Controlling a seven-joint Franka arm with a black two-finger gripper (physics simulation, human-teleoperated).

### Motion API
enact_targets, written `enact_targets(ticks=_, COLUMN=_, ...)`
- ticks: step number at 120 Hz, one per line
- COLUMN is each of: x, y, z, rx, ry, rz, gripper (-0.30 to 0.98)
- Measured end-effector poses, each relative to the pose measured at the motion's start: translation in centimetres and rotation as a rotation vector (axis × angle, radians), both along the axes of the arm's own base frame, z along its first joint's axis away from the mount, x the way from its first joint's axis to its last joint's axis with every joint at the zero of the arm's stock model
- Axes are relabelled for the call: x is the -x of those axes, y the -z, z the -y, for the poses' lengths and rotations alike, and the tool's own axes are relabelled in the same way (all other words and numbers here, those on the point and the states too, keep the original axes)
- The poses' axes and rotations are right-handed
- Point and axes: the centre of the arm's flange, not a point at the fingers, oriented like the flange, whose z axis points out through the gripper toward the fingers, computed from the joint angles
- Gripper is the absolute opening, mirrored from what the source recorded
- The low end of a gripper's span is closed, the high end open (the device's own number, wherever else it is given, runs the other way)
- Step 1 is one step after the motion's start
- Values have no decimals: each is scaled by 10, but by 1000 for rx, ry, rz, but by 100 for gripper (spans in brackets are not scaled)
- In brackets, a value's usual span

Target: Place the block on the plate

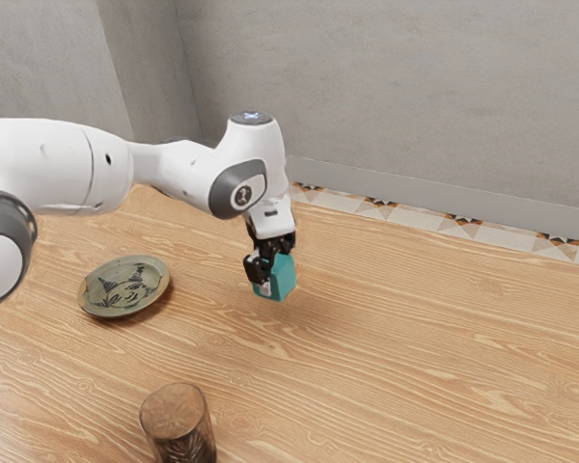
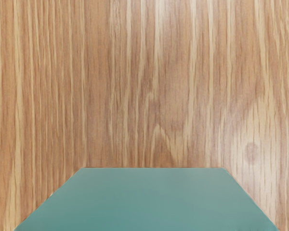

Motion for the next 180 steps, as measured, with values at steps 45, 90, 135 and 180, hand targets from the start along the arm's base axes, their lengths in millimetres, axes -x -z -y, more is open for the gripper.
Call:
enact_targets(ticks=45, x=42, y=-50, z=-120, rx=-10, ry=-179, rz=15, gripper=41)
enact_targets(ticks=90, x=64, y=-43, z=-248, rx=-54, ry=-382, rz=-44, gripper=42)
enact_targets(ticks=135, x=62, y=23, z=-308, rx=-103, ry=-459, rz=-94, gripper=42)
enact_targets(ticks=180, x=60, y=31, z=-323, rx=-114, ry=-479, rz=-66, gripper=56)
